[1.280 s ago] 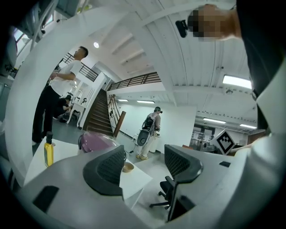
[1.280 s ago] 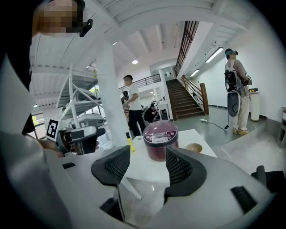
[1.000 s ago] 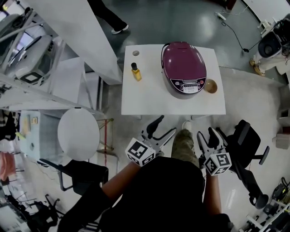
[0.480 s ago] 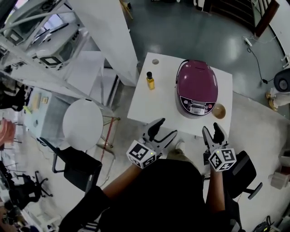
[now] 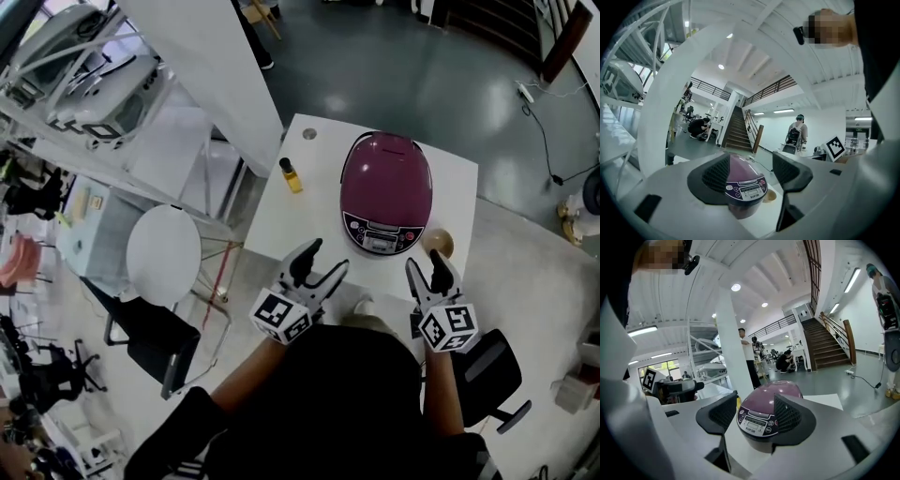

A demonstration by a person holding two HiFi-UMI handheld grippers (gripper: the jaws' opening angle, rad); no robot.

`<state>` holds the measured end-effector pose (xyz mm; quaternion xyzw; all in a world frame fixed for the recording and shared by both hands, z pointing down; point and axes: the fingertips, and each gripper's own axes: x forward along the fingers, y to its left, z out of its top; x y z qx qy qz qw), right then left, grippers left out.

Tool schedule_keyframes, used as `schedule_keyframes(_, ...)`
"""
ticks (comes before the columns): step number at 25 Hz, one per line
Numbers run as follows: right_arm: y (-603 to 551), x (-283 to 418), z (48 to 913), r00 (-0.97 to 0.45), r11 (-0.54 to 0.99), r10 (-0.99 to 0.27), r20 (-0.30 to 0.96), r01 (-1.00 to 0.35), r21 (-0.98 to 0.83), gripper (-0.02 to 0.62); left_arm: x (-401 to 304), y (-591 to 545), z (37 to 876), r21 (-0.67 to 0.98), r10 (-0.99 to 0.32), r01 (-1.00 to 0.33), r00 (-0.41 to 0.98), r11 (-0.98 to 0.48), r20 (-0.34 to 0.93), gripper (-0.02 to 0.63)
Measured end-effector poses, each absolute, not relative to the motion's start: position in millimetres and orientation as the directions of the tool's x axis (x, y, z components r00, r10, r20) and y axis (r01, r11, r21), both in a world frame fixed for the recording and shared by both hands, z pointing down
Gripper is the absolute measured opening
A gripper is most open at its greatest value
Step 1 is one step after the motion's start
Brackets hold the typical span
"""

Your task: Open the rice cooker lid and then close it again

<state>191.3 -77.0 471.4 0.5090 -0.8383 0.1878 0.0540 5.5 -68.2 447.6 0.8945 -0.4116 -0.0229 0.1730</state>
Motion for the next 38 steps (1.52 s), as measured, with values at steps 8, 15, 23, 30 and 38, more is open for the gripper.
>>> schedule_keyframes(8,-103.0,197.2,485.2,-0.556,0.491,-0.770,0.313,-0.829,-0.267,0.218,21.2,-85.5,451.9,0.326,-0.798,-0.784,0.590,-0.529,0.125,0.261)
schedule_keyframes(15,-108.5,183.2,501.2,-0.600,0.518,-0.714,0.362,-0.800,-0.304,0.000,19.9,-97.8,458.4,0.337,-0.780,-0.772,0.608,-0.538,0.147,0.262)
schedule_keyframes(23,-126.2,158.0,518.6,-0.591,0.538,-0.665,0.457,-0.803,-0.257,0.000,18.3,-115.9,458.5,0.343,-0.736,-0.727,0.664,-0.595,0.131,0.261)
schedule_keyframes(30,-144.7,138.5,544.8,-0.550,0.548,-0.630,0.549,-0.815,-0.188,0.000,9.9,-129.6,461.7,0.354,-0.719,-0.703,0.686,-0.616,0.112,0.262)
schedule_keyframes(38,-157.9,126.0,571.9,-0.499,0.513,-0.609,0.617,-0.841,-0.173,0.000,-0.9,-144.4,473.9,0.343,-0.692,-0.675,0.716,-0.653,0.091,0.261)
